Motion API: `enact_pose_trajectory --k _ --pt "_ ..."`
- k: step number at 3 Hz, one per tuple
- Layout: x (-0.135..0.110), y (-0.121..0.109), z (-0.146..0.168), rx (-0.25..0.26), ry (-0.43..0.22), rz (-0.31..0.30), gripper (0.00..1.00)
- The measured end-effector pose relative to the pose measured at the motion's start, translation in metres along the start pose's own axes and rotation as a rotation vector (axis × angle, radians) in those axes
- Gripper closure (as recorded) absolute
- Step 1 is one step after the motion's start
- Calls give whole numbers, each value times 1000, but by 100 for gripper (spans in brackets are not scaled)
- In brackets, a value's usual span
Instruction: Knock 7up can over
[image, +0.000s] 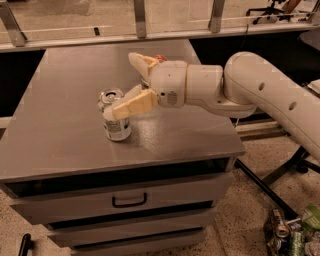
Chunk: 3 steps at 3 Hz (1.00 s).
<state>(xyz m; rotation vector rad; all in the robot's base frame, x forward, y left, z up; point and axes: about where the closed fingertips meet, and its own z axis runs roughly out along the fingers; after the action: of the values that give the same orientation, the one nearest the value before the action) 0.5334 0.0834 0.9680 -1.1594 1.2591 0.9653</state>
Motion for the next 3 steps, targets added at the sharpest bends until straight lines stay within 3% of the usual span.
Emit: enact_pose_trajectory --k 1,2,3 --pt "4 12 21 -30 33 -8 0" --pt "15 38 56 -89 62 10 0" --pt "15 38 56 -89 61 8 0"
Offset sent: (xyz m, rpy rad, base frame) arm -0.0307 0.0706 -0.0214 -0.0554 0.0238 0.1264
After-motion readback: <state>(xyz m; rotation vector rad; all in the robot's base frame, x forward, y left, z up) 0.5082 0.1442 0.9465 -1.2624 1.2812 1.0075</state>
